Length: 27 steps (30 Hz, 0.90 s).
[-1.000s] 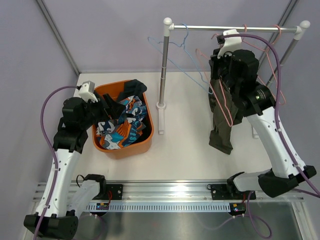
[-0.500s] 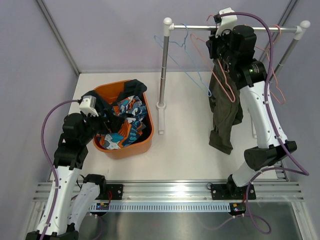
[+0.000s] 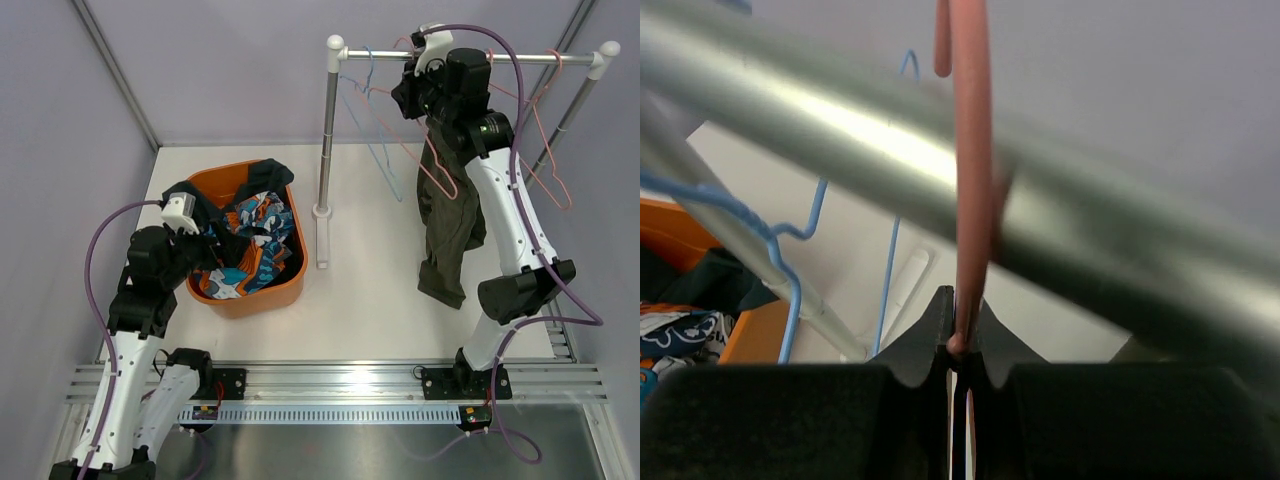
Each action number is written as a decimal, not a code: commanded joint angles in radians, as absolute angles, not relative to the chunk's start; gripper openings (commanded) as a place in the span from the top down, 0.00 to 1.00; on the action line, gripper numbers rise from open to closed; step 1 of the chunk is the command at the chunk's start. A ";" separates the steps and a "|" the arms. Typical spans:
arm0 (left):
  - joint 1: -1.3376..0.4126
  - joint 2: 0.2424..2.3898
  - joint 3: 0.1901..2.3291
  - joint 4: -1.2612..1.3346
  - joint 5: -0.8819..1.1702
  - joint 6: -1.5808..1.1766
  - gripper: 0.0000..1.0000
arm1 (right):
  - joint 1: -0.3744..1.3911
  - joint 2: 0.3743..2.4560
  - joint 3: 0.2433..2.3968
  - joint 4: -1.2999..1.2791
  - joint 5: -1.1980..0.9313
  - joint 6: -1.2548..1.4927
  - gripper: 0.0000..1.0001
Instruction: Remove the shorts from the hanger
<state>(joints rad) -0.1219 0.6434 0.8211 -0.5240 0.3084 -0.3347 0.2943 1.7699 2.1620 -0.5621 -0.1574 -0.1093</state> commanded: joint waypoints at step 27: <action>-0.130 0.649 0.821 -0.523 0.293 -0.310 0.01 | 0.367 1.563 2.028 -0.572 0.029 -0.051 0.54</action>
